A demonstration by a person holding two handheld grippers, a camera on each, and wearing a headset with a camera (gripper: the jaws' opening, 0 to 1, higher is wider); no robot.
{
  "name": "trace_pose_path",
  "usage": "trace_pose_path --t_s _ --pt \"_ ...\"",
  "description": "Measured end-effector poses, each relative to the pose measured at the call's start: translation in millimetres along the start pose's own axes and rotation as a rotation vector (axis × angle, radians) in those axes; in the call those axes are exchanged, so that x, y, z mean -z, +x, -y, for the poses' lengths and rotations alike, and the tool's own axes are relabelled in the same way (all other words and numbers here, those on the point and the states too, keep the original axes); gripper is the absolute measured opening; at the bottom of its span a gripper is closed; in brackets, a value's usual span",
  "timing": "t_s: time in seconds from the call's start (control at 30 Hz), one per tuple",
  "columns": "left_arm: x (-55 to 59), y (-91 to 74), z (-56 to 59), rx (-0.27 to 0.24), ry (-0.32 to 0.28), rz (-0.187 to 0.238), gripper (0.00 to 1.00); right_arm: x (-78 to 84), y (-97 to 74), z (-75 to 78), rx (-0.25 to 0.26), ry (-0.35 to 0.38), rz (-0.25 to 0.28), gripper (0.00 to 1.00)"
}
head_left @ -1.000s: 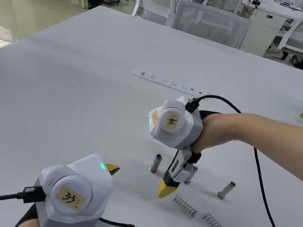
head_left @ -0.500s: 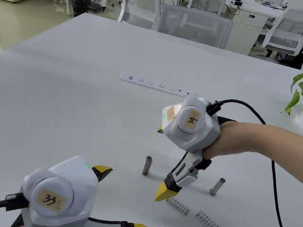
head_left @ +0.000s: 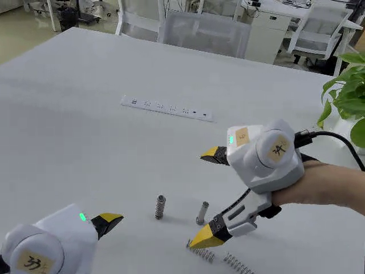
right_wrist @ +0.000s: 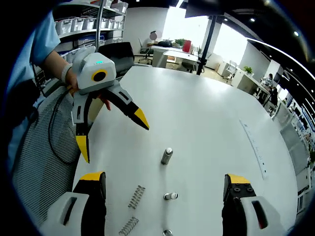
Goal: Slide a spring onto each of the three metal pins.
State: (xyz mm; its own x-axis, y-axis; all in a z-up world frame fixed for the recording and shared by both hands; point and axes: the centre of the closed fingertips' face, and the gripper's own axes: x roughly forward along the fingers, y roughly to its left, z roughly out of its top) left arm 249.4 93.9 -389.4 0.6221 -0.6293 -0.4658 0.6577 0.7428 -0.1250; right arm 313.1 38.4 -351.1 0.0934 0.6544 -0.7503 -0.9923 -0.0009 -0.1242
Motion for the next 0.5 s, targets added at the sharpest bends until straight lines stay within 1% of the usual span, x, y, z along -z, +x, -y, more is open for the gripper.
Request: trace_pose_path --t_s 0.1,0.23,0.37,0.4,0.5 --pt "-1.4 3.3 0.1 0.019 0.024 -0.008 0.86 10.7 -9.9 -3.7 0.025 0.039 0.019 0.99" --pt "-6.0 8.9 0.7 0.046 0.058 -0.011 0.84 32.3 -24.5 -10.5 0.062 0.109 0.025 0.99" --pt "-9.1 15.6 3.6 0.074 0.103 -0.019 0.82 50.7 -36.8 -18.1 0.099 0.165 0.037 0.99" --pt "-9.7 17.9 5.2 0.086 0.114 -0.021 0.81 57.0 -40.8 -22.1 0.105 0.181 0.039 0.99" --pt "-9.6 23.1 8.2 0.106 0.136 -0.031 0.79 72.3 -50.2 -27.1 0.138 0.230 0.040 0.99"
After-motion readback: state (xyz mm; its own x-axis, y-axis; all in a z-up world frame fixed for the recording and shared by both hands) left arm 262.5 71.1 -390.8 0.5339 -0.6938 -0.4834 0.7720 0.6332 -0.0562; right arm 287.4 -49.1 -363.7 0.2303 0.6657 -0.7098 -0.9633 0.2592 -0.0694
